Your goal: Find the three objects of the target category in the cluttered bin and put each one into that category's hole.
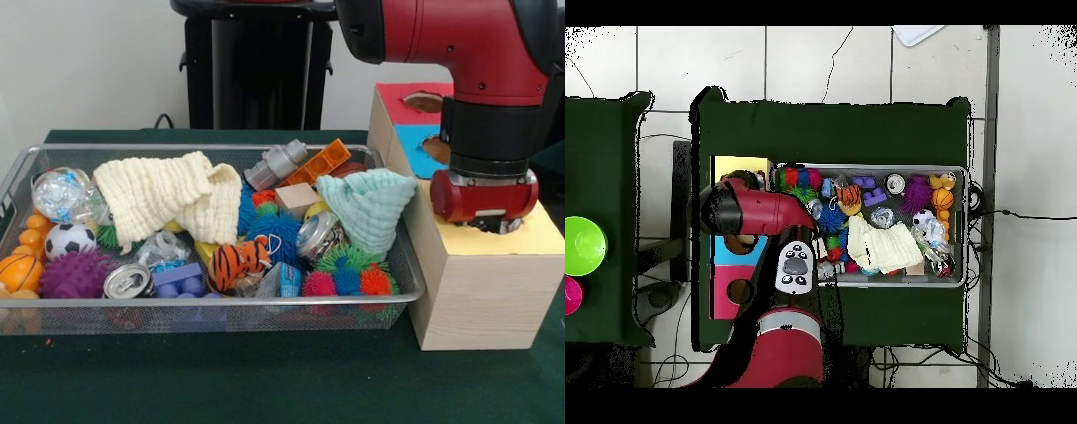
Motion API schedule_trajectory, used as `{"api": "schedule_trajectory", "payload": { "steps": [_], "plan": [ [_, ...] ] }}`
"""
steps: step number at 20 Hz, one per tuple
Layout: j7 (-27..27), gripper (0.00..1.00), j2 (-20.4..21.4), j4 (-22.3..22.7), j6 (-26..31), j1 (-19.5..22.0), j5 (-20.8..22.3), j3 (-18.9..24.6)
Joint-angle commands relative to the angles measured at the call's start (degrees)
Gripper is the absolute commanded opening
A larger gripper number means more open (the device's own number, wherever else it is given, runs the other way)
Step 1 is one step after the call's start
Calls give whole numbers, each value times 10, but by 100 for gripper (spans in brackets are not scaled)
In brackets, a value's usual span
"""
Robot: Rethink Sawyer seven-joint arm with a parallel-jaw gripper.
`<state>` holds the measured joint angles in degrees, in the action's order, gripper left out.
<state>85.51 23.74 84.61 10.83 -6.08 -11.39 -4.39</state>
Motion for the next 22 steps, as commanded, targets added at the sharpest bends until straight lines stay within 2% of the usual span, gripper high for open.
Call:
{"api": "schedule_trajectory", "payload": {
  "steps": [1,5,10,16,22],
  "plan": [
    [90,0,35,53,120,-9,7,0],
    [98,0,109,67,207,-28,5,-29],
    [115,0,150,56,250,-45,6,-63],
    [102,0,157,30,279,-37,10,-64],
    [104,0,141,5,282,-30,10,-60]
  ]
}}
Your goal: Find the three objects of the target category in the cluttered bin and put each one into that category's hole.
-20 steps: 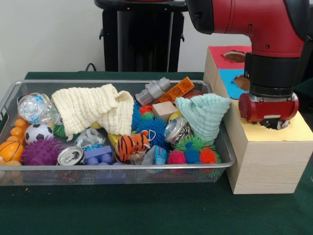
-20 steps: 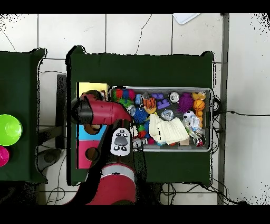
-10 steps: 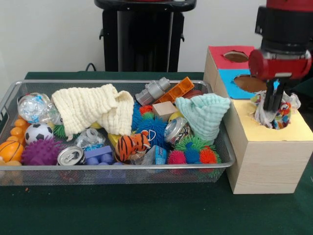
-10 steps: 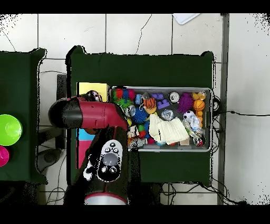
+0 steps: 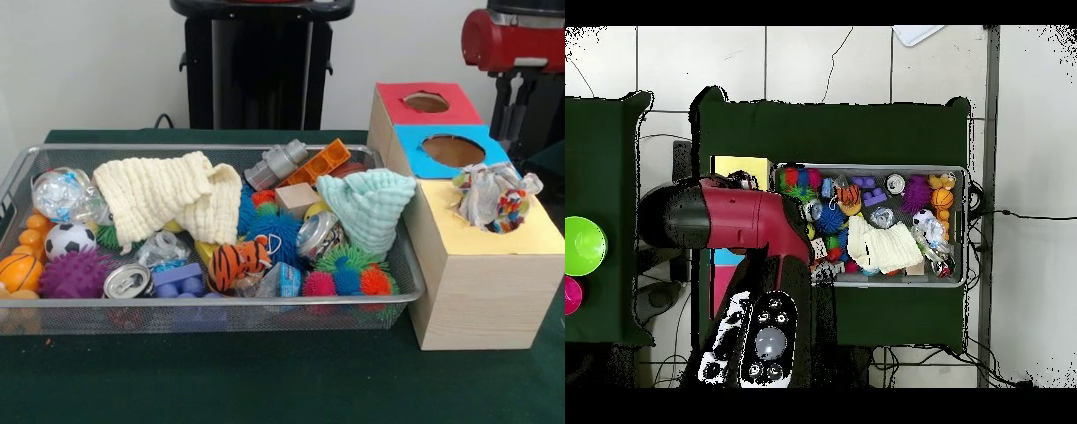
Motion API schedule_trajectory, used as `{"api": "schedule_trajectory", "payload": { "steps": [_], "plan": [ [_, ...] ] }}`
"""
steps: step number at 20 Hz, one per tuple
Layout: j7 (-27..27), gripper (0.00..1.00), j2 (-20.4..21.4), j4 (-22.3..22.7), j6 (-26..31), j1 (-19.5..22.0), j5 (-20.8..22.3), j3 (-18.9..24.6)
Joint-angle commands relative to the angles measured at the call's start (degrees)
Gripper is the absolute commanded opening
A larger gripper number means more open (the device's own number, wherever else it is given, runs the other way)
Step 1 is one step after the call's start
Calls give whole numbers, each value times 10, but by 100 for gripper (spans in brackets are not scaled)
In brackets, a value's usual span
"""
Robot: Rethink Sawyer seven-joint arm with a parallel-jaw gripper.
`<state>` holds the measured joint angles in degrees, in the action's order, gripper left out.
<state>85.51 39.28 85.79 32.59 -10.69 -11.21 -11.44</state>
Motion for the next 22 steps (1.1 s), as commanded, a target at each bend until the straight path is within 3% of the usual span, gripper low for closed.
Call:
{"api": "schedule_trajectory", "payload": {
  "steps": [1,16,22],
  "plan": [
    [106,0,-19,-13,67,16,7,10],
    [108,0,-61,33,-17,25,-1,40],
    [104,0,-74,33,-18,25,1,43]
  ]
}}
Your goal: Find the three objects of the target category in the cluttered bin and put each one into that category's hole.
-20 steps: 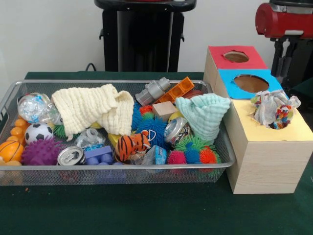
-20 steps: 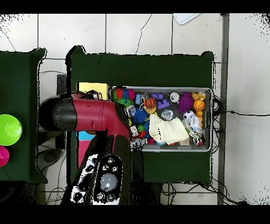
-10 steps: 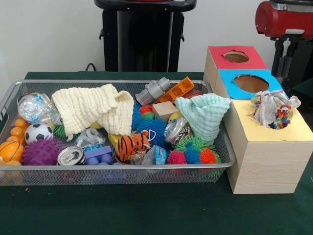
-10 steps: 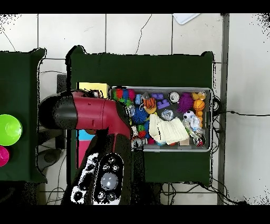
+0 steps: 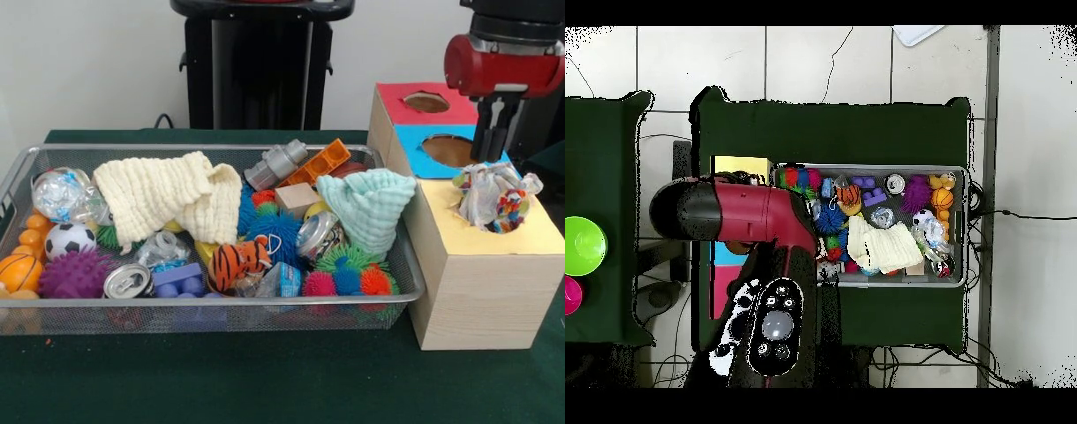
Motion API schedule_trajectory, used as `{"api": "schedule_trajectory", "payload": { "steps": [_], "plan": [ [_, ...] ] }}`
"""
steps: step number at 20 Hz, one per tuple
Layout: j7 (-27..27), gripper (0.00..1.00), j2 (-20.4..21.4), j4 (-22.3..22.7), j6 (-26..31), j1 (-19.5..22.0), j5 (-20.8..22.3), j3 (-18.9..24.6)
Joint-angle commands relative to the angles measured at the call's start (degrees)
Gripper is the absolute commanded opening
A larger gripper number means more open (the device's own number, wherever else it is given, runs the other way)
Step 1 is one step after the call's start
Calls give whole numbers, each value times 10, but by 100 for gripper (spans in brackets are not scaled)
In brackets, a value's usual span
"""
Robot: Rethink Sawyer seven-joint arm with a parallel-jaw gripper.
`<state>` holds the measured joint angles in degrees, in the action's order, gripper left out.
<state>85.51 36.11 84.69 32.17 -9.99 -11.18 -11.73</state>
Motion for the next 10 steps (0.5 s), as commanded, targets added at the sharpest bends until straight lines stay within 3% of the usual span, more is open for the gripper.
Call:
{"api": "schedule_trajectory", "payload": {
  "steps": [1,10],
  "plan": [
    [104,0,-42,44,-10,19,-1,47],
    [102,0,-25,72,38,33,-39,90]
  ]
}}
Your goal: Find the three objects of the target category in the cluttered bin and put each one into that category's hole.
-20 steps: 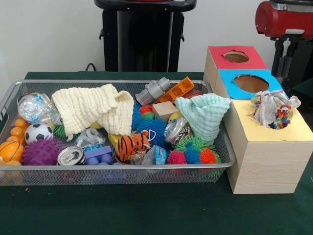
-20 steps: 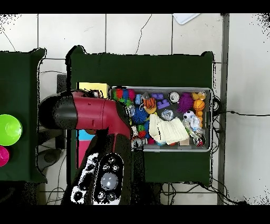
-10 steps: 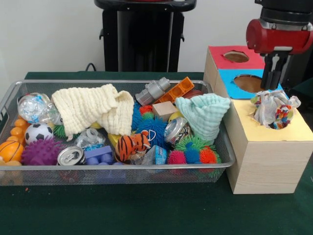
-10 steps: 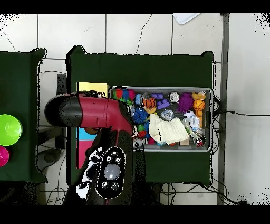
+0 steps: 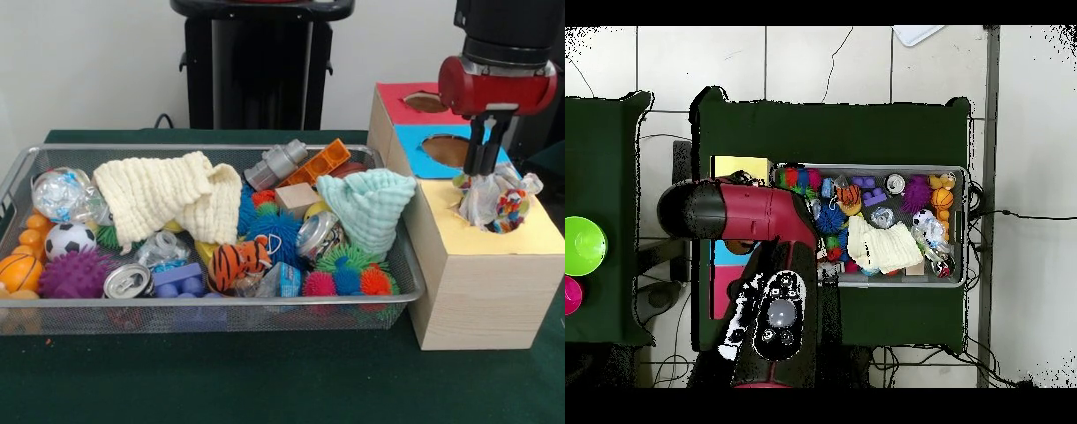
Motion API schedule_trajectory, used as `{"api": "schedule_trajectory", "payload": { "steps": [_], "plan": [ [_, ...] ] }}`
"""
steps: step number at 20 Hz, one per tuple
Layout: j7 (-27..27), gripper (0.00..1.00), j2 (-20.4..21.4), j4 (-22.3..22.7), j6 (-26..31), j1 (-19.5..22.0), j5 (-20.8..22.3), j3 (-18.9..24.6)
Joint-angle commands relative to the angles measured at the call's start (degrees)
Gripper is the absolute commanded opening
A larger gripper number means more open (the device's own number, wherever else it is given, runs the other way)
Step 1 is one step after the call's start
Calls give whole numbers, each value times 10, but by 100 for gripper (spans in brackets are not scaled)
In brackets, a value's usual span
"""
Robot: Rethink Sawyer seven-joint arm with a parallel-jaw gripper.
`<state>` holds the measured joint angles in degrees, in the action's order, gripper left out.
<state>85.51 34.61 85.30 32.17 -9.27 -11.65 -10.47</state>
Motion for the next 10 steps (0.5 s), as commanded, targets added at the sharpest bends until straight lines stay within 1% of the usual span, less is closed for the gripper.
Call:
{"api": "schedule_trajectory", "payload": {
  "steps": [1,5,10],
  "plan": [
    [106,0,-7,69,44,24,-39,79],
    [118,0,3,80,50,23,-57,91],
    [119,0,-6,75,46,23,-69,101]
  ]
}}
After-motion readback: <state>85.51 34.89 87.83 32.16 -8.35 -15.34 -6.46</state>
